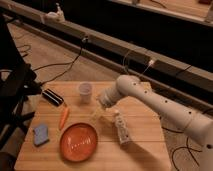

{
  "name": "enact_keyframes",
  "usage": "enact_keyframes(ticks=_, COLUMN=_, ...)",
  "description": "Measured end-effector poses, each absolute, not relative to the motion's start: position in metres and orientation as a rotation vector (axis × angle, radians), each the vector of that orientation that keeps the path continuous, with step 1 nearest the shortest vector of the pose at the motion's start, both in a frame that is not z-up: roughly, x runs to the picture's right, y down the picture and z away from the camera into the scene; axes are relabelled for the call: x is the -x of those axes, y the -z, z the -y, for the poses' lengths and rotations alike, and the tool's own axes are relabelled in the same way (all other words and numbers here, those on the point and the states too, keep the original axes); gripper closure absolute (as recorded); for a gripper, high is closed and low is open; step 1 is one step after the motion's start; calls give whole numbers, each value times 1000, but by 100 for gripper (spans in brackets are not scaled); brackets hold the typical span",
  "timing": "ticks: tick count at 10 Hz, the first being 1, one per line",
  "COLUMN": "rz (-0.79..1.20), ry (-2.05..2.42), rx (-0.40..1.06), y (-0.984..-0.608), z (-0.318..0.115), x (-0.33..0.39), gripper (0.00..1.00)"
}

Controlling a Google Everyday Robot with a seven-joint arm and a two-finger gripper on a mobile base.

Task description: Pick up the ceramic bowl

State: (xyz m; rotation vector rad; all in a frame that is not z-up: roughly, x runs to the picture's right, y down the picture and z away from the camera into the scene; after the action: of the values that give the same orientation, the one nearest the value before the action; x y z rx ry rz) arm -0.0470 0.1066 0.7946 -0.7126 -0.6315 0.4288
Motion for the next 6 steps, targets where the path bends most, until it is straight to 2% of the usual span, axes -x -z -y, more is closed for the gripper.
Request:
enact_keyframes(ticks=4, rz=625, ry=-421, rx=713, y=-795, z=-108, x=47, gripper=20)
enact_keyframes(ticks=6, rz=569, ry=-333, rx=749, y=-800, z=-131, x=64, gripper=20)
